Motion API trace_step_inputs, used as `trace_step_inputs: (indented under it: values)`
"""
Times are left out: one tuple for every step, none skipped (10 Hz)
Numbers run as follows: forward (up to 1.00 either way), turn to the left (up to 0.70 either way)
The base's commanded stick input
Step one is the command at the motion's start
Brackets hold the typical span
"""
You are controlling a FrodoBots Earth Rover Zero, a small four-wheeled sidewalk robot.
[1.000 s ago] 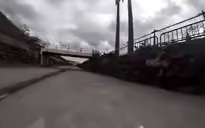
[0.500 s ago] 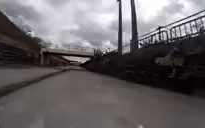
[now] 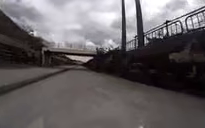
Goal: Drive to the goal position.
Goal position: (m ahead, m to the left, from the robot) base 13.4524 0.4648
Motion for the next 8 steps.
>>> trace_step_inputs:
  values:
    - [1.00,0.00]
    - [1.00,0.00]
    - [1.00,0.00]
    - [1.00,0.00]
    - [1.00,0.00]
    - [1.00,0.00]
    - [1.00,0.00]
    - [1.00,0.00]
